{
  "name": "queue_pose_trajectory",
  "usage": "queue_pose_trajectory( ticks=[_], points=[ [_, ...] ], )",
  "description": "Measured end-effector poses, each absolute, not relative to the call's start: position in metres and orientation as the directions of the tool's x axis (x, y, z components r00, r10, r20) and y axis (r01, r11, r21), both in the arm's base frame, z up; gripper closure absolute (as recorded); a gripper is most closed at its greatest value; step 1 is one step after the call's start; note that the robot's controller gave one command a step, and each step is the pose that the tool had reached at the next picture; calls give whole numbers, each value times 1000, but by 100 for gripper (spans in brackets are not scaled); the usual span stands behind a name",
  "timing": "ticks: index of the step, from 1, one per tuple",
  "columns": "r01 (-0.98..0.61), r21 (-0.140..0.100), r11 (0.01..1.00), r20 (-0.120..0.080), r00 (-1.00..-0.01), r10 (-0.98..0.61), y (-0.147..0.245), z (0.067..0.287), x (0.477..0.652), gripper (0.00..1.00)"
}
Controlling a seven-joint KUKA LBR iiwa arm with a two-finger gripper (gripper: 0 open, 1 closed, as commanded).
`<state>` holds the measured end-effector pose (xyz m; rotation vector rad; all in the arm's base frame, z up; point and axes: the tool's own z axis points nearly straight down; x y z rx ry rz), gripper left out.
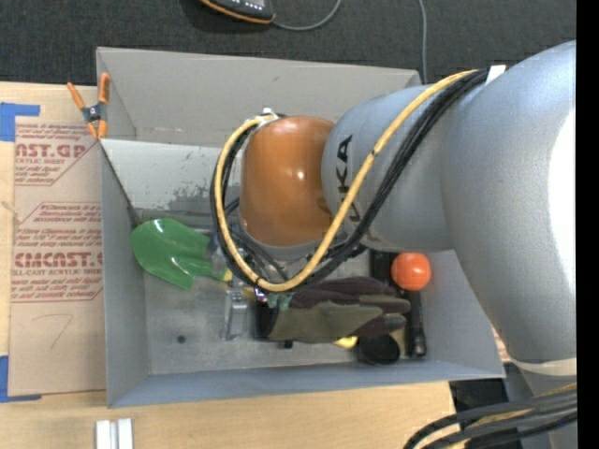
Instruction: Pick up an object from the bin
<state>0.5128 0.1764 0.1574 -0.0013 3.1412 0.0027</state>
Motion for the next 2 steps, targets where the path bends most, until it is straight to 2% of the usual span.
queue_pose_trajectory(
  ticks=[1, 2],
  points=[
    [-1, 2, 1000, 0, -1000, -1, 176, 157, 513, 0],
    [25, 2, 1000, -1, -1000, 25, 149, 143, 509, 100]
  ],
)
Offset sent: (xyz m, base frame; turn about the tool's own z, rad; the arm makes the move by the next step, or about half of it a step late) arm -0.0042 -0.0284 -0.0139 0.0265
